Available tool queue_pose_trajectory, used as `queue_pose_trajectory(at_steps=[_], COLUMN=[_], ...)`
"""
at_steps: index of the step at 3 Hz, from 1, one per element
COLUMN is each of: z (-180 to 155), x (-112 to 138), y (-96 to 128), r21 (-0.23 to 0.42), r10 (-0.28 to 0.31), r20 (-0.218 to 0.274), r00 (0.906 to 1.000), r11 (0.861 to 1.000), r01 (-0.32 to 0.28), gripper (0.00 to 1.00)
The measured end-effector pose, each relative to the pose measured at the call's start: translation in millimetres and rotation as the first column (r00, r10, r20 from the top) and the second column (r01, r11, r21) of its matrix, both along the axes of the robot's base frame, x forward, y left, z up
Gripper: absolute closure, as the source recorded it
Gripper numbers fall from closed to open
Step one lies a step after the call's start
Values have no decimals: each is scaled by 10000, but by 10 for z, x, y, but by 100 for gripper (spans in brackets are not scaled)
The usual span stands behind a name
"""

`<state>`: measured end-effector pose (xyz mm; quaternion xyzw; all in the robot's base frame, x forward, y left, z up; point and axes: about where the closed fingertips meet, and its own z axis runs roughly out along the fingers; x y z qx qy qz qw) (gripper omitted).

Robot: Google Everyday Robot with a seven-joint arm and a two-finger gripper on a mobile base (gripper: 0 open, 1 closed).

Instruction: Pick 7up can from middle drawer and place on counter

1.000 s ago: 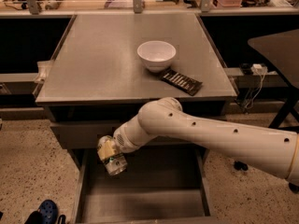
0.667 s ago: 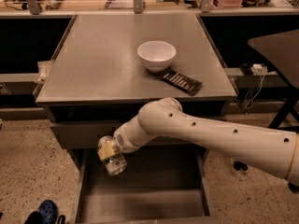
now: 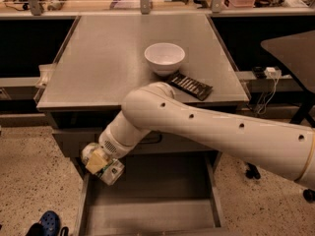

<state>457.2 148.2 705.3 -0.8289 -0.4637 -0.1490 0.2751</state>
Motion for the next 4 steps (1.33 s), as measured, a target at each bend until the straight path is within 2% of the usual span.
queue_pose_trajectory(at_steps=[1, 2, 3, 4], z=[500, 1095, 1428, 1685], x=[-247, -108, 278, 645], y=[57, 57, 43, 104], r21=[-1273, -2765, -3474, -4005], r10=[1833, 2150, 1169, -18], r20=[1216, 1988, 1708, 1234], r00=[9755, 9562, 9784, 9924], r11=[9776, 9483, 9363, 9149], r01=[-1678, -1557, -512, 515], gripper=[100, 100, 100, 100])
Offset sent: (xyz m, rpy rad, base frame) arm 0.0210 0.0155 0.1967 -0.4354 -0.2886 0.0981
